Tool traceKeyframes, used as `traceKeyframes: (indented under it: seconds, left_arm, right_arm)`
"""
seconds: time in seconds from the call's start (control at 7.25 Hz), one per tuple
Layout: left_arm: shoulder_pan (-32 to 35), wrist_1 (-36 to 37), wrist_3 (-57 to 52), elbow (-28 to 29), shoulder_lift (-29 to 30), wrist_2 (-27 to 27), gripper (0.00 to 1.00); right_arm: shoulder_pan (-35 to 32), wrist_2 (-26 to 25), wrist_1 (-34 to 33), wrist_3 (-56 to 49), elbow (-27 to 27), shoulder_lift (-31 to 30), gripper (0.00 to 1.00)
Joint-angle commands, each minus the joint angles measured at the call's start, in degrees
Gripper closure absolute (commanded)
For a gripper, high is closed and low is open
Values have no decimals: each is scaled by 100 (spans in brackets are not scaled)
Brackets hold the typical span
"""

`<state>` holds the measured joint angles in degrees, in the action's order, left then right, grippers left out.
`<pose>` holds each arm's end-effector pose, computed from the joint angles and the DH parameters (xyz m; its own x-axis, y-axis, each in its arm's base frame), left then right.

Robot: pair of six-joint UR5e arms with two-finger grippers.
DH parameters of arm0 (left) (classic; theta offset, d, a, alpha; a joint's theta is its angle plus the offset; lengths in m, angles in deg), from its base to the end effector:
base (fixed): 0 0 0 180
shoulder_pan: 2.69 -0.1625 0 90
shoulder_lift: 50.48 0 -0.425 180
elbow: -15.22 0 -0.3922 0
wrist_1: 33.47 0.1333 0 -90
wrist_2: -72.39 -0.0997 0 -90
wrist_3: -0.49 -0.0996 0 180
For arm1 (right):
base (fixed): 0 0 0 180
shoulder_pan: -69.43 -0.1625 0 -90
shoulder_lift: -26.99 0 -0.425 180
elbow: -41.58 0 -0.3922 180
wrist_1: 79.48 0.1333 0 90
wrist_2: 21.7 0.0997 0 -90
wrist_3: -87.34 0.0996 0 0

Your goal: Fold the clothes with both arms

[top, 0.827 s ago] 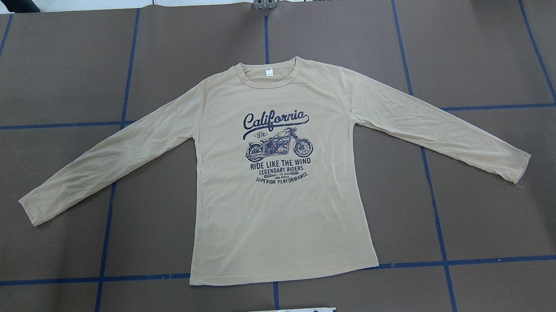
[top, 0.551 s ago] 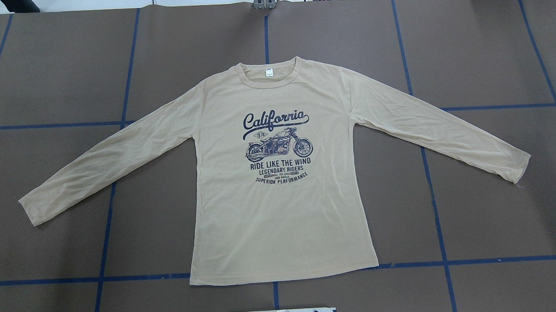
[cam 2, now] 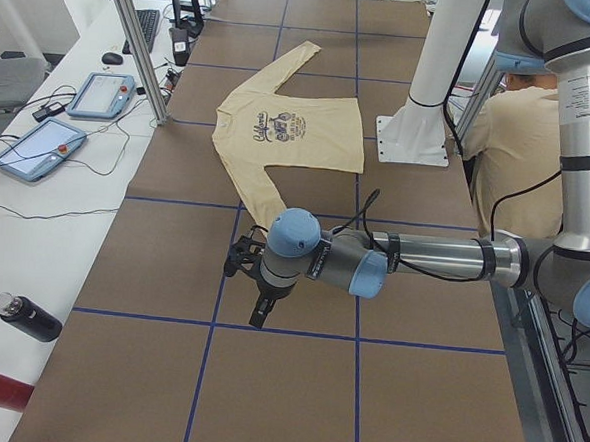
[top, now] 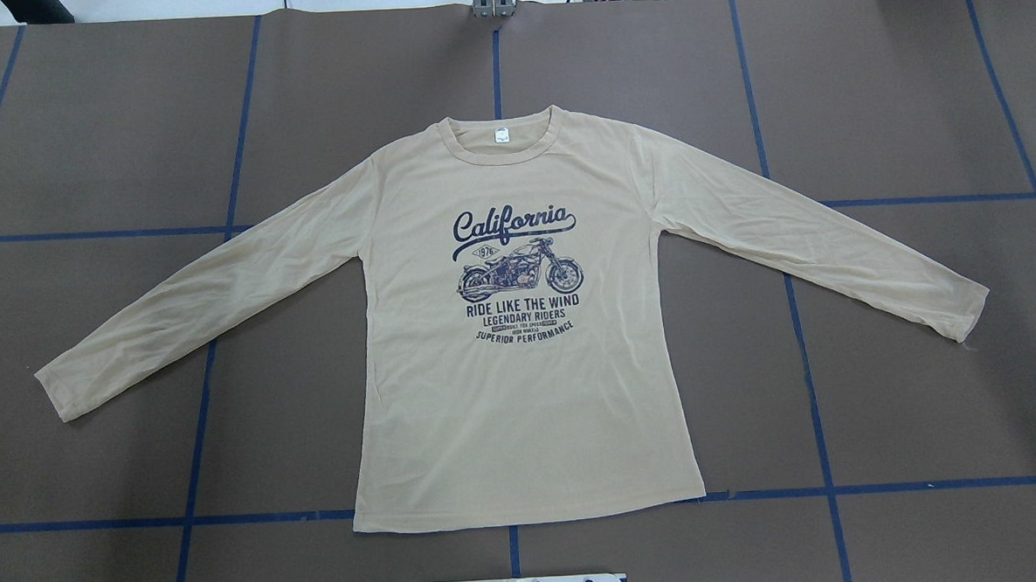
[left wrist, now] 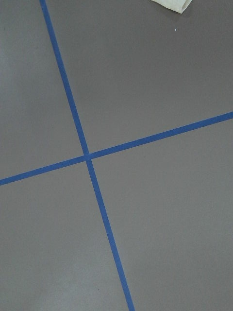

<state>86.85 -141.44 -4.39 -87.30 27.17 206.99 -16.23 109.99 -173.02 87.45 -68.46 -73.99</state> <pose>-0.0600 -0.4186 0.6129 0.7070 0.3043 -0.6384 -0.0680 0.9277 0.3670 0.0356 -0.4166 0.5824 0.7399 -0.1184 0.6622 0.0739 0.9927 0.0949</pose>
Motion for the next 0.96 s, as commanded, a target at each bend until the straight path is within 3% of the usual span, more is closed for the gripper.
traceKeyframes:
  seconds: [0.0, 0.28, 0.41, 0.69, 0.83]
  left_arm:
    - [10, -476, 39, -180, 179, -13, 0]
    - [19, -1565, 31, -172, 583, -31, 0]
    - [19, -1621, 22, 71, 941, -4, 0]
    - [19, -1779, 712, 145, 1111, 22, 0]
    - [11, -1980, 864, 144, 1094, 14, 0]
  right_arm:
    - [5, -12, 639, 16, -148, 612, 0]
    - [5, 14, 1754, 85, -158, 764, 0]
    - [5, 14, 1856, 617, -27, 817, 0]
    - [5, 32, 3106, 666, 297, 572, 0]
    - [205, -11, 3410, 1110, 308, 563, 0]
